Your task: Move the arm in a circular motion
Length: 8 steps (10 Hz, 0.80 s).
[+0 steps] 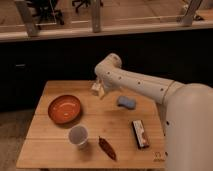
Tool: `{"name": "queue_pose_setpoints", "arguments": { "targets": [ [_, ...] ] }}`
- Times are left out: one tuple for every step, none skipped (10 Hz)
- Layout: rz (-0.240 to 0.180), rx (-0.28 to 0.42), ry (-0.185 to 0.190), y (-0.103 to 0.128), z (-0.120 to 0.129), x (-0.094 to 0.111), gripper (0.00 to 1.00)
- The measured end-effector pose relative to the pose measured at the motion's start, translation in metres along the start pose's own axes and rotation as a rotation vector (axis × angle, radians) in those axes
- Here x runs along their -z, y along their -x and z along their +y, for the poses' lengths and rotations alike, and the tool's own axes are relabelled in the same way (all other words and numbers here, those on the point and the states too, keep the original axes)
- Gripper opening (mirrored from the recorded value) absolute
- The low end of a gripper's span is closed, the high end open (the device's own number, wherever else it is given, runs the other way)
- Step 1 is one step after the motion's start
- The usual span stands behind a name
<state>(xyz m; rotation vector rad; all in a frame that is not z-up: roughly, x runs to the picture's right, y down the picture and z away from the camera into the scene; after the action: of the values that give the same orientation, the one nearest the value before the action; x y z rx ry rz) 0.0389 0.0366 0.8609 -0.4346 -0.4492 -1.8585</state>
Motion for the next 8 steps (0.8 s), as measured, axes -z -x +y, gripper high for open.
{"name": "queue_pose_setpoints", "arguments": {
  "targets": [
    [0.003, 0.001, -0.002, -0.0054, -0.0024, -0.0003, 0.80],
    [0.003, -0.001, -0.002, -0.0088, -0.0021, -0.0018, 0.80],
    [0.003, -0.002, -0.002, -0.0107, -0.0020, -0.0020, 0.80],
    [0.003, -0.004, -0.002, -0.0121, -0.0016, -0.0023, 0.80],
    [0.002, -0.008, -0.002, -0.0138, -0.0006, -0.0022, 0.80],
    [0.002, -0.008, -0.004, -0.0140, -0.0017, -0.0021, 0.80],
    [0.002, -0.010, -0.005, -0.0145, -0.0025, -0.0018, 0.80],
    [0.002, -0.012, -0.006, -0.0154, -0.0032, -0.0017, 0.80]
  ]
}}
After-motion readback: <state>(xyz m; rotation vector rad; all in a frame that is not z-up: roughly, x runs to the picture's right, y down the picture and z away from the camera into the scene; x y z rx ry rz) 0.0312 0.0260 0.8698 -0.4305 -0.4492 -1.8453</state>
